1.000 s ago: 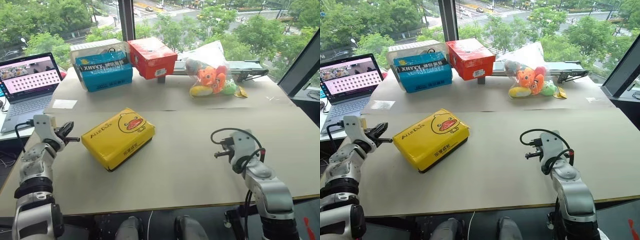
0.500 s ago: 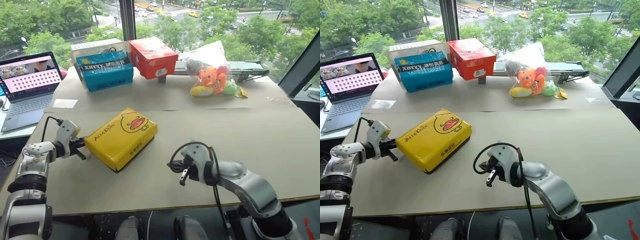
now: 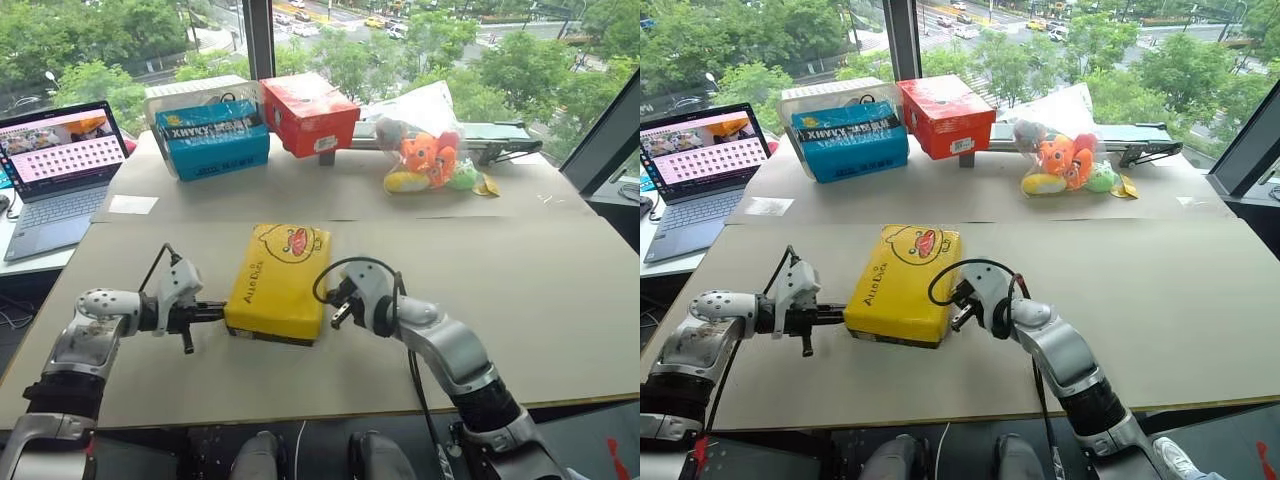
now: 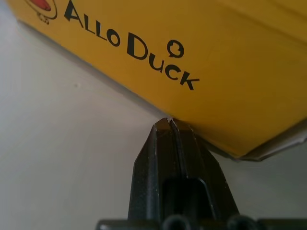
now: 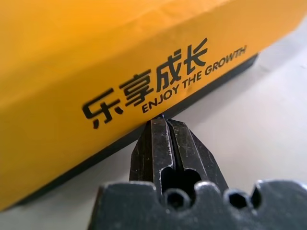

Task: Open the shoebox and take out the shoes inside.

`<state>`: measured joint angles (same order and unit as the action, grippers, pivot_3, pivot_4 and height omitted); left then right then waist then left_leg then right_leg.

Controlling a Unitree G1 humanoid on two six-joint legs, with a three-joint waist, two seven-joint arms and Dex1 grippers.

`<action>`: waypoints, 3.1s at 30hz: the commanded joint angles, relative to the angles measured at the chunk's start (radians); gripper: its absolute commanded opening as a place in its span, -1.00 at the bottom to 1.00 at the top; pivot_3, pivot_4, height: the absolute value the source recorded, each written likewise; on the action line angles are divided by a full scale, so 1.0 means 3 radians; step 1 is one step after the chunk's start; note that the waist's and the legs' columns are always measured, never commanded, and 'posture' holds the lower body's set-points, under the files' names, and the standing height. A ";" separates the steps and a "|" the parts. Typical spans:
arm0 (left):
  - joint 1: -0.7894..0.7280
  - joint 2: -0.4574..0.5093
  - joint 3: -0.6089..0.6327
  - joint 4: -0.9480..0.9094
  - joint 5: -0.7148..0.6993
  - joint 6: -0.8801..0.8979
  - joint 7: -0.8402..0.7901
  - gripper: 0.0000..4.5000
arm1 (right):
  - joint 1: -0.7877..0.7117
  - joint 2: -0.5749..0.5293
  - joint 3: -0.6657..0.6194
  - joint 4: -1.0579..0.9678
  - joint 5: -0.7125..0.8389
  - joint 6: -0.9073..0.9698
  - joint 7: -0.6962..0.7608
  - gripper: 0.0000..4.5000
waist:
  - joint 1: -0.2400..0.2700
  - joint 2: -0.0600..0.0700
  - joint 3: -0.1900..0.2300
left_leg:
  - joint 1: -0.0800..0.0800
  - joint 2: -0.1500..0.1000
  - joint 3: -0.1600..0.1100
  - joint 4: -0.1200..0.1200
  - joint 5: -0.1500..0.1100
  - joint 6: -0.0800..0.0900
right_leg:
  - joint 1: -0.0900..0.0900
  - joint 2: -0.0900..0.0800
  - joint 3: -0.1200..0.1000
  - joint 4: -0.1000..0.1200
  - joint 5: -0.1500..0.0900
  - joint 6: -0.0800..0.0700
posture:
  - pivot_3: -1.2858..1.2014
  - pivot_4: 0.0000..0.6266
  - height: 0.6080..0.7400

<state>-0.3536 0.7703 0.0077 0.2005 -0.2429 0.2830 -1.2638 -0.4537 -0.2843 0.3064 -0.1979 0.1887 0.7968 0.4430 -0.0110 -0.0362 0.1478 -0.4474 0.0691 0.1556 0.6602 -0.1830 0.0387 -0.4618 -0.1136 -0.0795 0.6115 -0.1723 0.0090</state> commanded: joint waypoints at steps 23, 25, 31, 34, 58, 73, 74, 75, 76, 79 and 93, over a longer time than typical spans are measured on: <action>0.0323 -0.0348 -0.0425 -0.1126 -0.0114 0.0308 0.0216 -0.99 | 0.0479 -0.0473 -0.0379 -0.0881 0.0129 0.0403 0.0238 -1.00 | -0.0006 0.0002 0.0001 | 0.0003 0.0000 -0.0004 -0.0001 0.0000 0.0000 | 0.0002 0.0000 0.0001 -0.0002 -0.0002 0.0001 | 0.03 -0.52 0.99; 0.0319 -0.0329 -0.0395 -0.1138 -0.0126 0.0341 0.0241 -0.99 | 0.0465 -0.0501 -0.0428 -0.0823 0.0090 0.0385 0.0208 -1.00 | -0.0007 0.0002 0.0001 | 0.0003 0.0000 -0.0004 -0.0001 0.0000 0.0000 | 0.0001 0.0000 0.0001 -0.0002 -0.0002 0.0001 | 0.03 -0.52 0.99; 0.0415 -0.0132 -0.0162 -0.1253 -0.0261 0.0476 0.0250 -0.99 | 0.0425 -0.0783 -0.0594 -0.0690 -0.0010 0.0389 0.0200 -1.00 | -0.0003 0.0003 0.0002 | 0.0002 -0.0001 -0.0005 -0.0001 -0.0001 0.0000 | 0.0001 -0.0002 0.0001 -0.0004 -0.0002 0.0001 | 0.03 -0.52 0.99; 0.0469 -0.0008 -0.0017 -0.1195 -0.0315 0.0450 0.0256 -0.99 | 0.0433 -0.0933 -0.0706 -0.0709 0.0003 0.0415 0.0229 -1.00 | -0.0004 0.0005 0.0003 | 0.0000 -0.0001 -0.0005 -0.0002 -0.0001 0.0000 | -0.0002 -0.0002 0.0001 -0.0003 -0.0002 0.0001 | 0.03 -0.52 0.99; 0.1065 0.1106 0.1536 -0.1454 -0.1830 0.1615 -0.0611 -0.99 | 0.0365 -0.1479 -0.0918 -0.0521 0.0647 0.0258 0.1133 -1.00 | -0.0003 0.0017 0.0016 | -0.0014 0.0001 -0.0004 -0.0005 -0.0002 -0.0003 | -0.0035 -0.0002 0.0001 -0.0006 -0.0003 0.0002 | 0.03 -0.52 0.99; 0.1286 0.0958 0.1553 -0.1757 -0.1859 0.1605 -0.0319 -0.99 | -0.0213 -0.1177 -0.0376 0.0081 0.0520 -0.0254 0.1608 -1.00 | -0.0001 0.0024 0.0021 | -0.0015 -0.0001 -0.0003 -0.0004 -0.0002 -0.0003 | -0.0034 -0.0002 0.0001 -0.0003 -0.0002 0.0001 | 0.03 -0.52 0.99; 0.1270 0.0953 0.1533 -0.1761 -0.1865 0.1606 -0.0298 -0.99 | -0.0248 -0.1156 -0.0451 0.0007 0.0604 -0.0168 0.1598 -1.00 | 0.0001 0.0024 0.0021 | -0.0017 -0.0001 -0.0003 -0.0004 -0.0002 -0.0003 | -0.0034 -0.0001 0.0001 -0.0003 -0.0002 0.0001 | 0.03 -0.52 0.99; 0.1253 0.0950 0.1513 -0.1762 -0.1869 0.1607 -0.0279 -0.99 | -0.0277 -0.1145 -0.0517 -0.0056 0.0678 -0.0095 0.1593 -1.00 | 0.0002 0.0024 0.0021 | -0.0019 -0.0001 -0.0003 -0.0004 -0.0001 -0.0003 | -0.0033 -0.0002 0.0001 -0.0002 -0.0002 0.0000 | 0.03 -0.52 0.99; 0.1234 0.0950 0.1491 -0.1761 -0.1872 0.1604 -0.0263 -0.99 | -0.0299 -0.1143 -0.0568 -0.0110 0.0743 -0.0035 0.1591 -1.00 | 0.0003 0.0024 0.0021 | -0.0021 -0.0001 -0.0002 -0.0004 -0.0001 -0.0004 | -0.0031 -0.0002 0.0002 -0.0001 -0.0001 0.0000 | 0.03 -0.52 0.99; 0.1189 0.0948 0.1442 -0.1745 -0.1871 0.1589 -0.0230 -0.99 | -0.0339 -0.1131 -0.0671 -0.0241 0.0911 0.0099 0.1584 -1.00 | 0.0004 0.0024 0.0021 | -0.0025 -0.0001 -0.0002 -0.0003 -0.0001 -0.0004 | -0.0033 -0.0001 0.0002 -0.0001 -0.0001 -0.0001 | 0.03 -0.52 0.99; 0.1148 0.1066 0.1765 -0.1660 -0.1940 0.1647 -0.0234 -0.99 | -0.1115 -0.0531 -0.0569 -0.0315 0.1313 0.0399 0.1365 -1.00 | -0.0017 0.0025 0.0022 | -0.0025 0.0001 -0.0001 -0.0003 0.0000 -0.0005 | -0.0034 0.0003 0.0002 0.0001 0.0001 -0.0003 | 0.03 -0.52 0.99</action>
<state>-0.0148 1.0705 0.4704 -0.2943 -0.7981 0.7700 -1.3256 -0.7411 -0.4683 0.1287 -0.2862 0.5655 0.9216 0.8638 -0.0162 -0.0287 0.1543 -0.4547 0.0695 0.1555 0.6592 -0.1831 0.0372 -0.4722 -0.1124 -0.0789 0.6121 -0.1721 0.0081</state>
